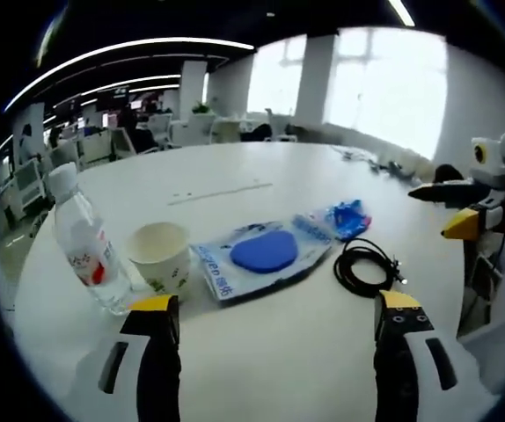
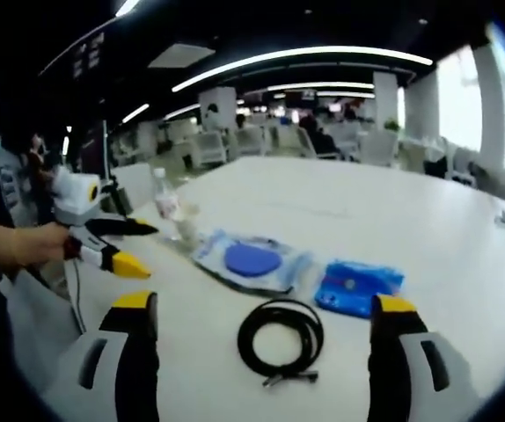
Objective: Arrange the tabletop items into an orderly group along one side of the table until the central work area is clear of visible clutter.
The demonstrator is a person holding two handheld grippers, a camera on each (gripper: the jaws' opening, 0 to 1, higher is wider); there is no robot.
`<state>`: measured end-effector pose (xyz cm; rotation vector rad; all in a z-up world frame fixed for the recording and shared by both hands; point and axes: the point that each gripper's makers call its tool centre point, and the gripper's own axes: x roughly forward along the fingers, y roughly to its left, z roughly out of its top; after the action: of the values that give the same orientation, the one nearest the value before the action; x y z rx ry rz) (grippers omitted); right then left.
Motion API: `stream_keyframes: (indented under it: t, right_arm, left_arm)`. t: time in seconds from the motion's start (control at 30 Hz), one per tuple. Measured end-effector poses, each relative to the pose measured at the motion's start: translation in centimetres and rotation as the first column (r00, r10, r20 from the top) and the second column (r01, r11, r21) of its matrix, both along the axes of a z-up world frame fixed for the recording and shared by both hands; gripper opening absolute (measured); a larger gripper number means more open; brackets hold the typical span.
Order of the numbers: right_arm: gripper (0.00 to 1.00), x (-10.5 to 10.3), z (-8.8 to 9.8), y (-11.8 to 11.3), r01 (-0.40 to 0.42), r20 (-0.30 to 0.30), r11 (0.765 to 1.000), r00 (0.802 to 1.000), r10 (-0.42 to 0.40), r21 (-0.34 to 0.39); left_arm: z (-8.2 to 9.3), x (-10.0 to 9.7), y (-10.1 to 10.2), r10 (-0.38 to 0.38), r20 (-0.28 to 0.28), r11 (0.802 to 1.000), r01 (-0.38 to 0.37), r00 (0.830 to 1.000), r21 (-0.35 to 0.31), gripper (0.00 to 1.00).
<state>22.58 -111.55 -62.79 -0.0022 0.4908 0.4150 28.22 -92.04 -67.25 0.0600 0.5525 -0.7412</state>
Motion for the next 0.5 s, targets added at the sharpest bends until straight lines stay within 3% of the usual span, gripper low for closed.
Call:
stream_keyframes:
  t: [0.17, 0.37, 0.5]
  right_arm:
    - [1.00, -0.4, 0.5, 0.0, 0.001, 0.007, 1.000, 1.000, -0.001, 0.031]
    - [1.00, -1.3, 0.5, -0.2, -0.005, -0.003, 1.000, 1.000, 0.005, 0.017]
    - [1.00, -1.8, 0.8, -0.1, -0.013, -0.003, 1.000, 1.000, 0.013, 0.012]
  left_arm:
    - [1.3, -0.9, 1.7, -0.003, -0.012, 1.000, 0.003, 1.000, -0.022, 0.95]
    - [2.3, -1.8, 3.1, 0.007, 0.007, 1.000, -0.007, 1.000, -0.030, 0.98]
    - [2.3, -2.4, 3.4, 0.007, -0.013, 0.999, -0.007, 1.000, -0.039, 1.00]
